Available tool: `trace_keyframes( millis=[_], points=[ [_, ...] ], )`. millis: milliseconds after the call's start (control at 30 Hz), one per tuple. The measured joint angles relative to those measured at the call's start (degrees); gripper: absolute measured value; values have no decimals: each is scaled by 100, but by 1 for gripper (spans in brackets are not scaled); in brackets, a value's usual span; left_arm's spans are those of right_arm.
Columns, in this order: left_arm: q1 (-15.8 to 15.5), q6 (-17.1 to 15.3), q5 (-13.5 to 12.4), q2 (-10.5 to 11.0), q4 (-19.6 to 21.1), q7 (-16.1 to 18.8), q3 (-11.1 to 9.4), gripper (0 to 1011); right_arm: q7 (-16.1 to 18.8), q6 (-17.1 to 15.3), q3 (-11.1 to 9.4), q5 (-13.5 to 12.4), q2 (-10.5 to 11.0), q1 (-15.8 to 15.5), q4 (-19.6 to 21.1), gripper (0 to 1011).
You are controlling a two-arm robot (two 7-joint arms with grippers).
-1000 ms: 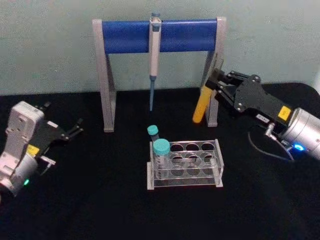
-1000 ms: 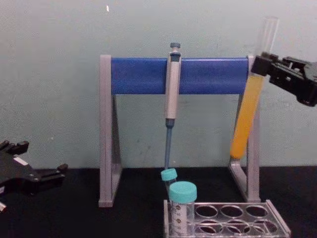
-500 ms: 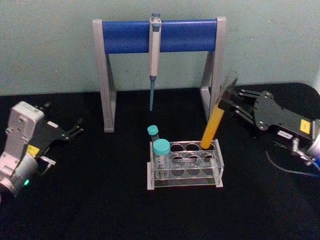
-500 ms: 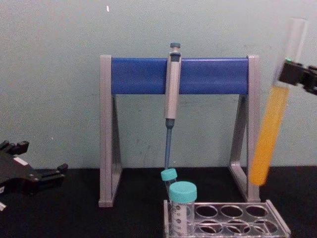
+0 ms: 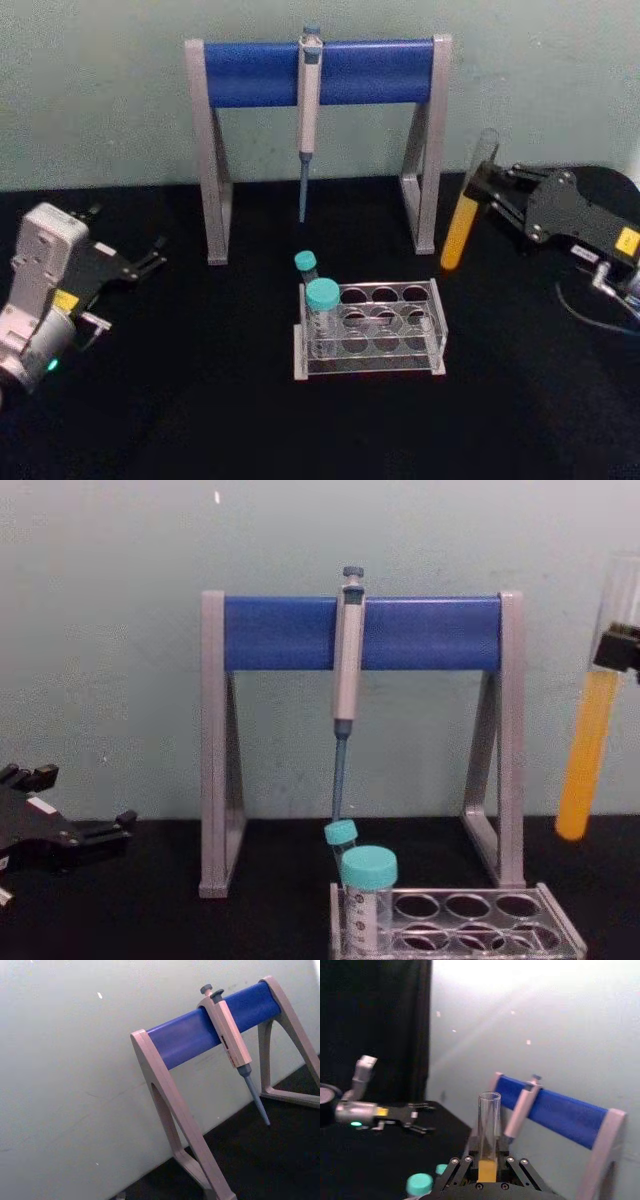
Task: Pick up the test tube from the test tube rack, shake it, then place it back into the test tube rack.
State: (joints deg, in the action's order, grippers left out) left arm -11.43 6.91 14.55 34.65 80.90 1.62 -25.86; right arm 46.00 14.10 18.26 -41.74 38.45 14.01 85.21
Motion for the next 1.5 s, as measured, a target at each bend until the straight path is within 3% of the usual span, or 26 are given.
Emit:
trace_keyframes(
  millis=[133, 333, 533, 633, 833, 933, 1067, 1267, 1500],
  points=[
    [0, 0, 0, 0, 0, 0, 0, 1002, -362, 50, -3, 303, -221, 113, -82, 220],
    [0, 0, 0, 0, 0, 0, 0, 1001, -638, 103, 19, 575, -542, 240, -131, 220],
    [0, 0, 0, 0, 0, 0, 0, 1001, -558, 86, 82, 587, -720, 304, -121, 220],
    [0, 0, 0, 0, 0, 0, 0, 1001, -367, 10, 118, 428, -746, 304, -78, 220],
    [0, 0, 0, 0, 0, 0, 0, 1001, 125, -166, 162, -31, -599, 225, 67, 220],
    [0, 0, 0, 0, 0, 0, 0, 1001, 414, -251, 160, -302, -406, 139, 157, 220],
    [0, 0, 0, 0, 0, 0, 0, 1001, 618, -266, 125, -460, -156, 19, 248, 220],
    [0, 0, 0, 0, 0, 0, 0, 1001, 688, -178, 80, -460, 143, -120, 315, 220],
    [0, 0, 0, 0, 0, 0, 0, 1001, 301, -46, 43, -62, 248, -134, 245, 220]
  ],
)
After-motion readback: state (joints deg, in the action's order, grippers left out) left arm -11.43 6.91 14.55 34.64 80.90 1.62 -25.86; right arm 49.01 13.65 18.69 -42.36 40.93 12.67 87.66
